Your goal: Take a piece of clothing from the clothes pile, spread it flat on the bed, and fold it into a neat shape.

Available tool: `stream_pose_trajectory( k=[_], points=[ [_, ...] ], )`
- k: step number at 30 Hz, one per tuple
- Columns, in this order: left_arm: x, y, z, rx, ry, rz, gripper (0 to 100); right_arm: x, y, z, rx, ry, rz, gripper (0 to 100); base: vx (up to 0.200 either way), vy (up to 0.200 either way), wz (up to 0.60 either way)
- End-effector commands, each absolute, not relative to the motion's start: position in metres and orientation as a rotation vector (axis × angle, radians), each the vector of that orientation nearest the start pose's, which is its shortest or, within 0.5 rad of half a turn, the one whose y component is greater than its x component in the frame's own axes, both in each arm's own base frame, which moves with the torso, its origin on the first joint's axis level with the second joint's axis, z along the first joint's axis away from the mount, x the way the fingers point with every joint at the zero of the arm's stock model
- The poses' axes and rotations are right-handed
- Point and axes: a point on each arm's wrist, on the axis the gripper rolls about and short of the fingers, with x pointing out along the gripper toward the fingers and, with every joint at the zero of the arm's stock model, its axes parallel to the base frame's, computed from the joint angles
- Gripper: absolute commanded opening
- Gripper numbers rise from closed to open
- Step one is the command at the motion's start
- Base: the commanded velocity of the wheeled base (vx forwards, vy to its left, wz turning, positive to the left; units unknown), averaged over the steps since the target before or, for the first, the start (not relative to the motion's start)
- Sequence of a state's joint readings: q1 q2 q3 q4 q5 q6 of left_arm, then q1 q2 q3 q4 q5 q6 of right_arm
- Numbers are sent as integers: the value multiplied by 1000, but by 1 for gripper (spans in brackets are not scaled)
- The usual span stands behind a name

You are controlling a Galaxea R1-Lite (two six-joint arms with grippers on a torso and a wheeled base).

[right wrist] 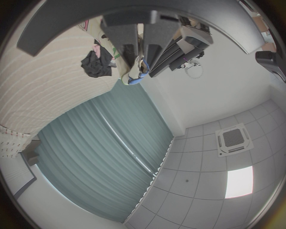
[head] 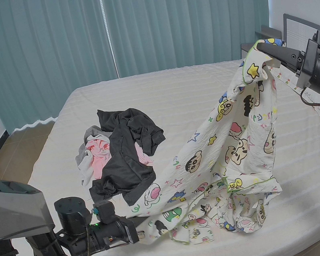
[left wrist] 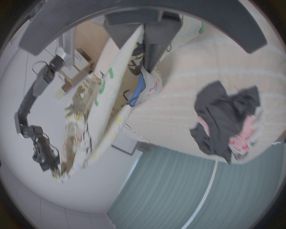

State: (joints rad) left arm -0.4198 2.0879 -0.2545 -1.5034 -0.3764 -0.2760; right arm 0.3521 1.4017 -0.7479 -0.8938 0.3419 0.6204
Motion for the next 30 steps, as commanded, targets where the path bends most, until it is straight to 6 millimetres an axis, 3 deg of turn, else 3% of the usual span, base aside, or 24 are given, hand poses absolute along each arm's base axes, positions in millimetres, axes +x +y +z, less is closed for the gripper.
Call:
stream_pose_trajectory(
  k=[1, 5, 10, 13, 14, 19, 23, 27, 30],
  points=[
    [250, -104, 98, -256, 234, -538, 0, 231, 66, 249, 586, 35, 615, 0, 0, 0, 0],
    [261, -107, 131, -236, 211, -346, 0, 238, 58, 240, 574, 53, 564, 0, 0, 0, 0],
    [260, -104, 179, -151, 195, -233, 0, 240, 57, 244, 574, 19, 516, 0, 0, 0, 0],
    [255, -105, 203, -123, 169, -213, 0, 237, 57, 251, 573, -9, 524, 0, 0, 0, 0],
    [253, -107, 219, -130, 128, -206, 0, 235, 58, 258, 572, -36, 535, 0, 0, 0, 0],
    [245, -115, 255, -141, 4, -155, 0, 223, 56, 287, 568, -144, 564, 0, 0, 0, 0],
    [233, -119, 255, -110, 25, -146, 0, 208, 55, 301, 572, -204, 573, 0, 0, 0, 0],
    [220, -119, 231, -80, 92, -162, 0, 196, 61, 276, 591, -129, 549, 0, 0, 0, 0],
    [215, -119, 220, -67, 128, -165, 0, 196, 60, 269, 603, -113, 537, 0, 0, 0, 0]
  ],
)
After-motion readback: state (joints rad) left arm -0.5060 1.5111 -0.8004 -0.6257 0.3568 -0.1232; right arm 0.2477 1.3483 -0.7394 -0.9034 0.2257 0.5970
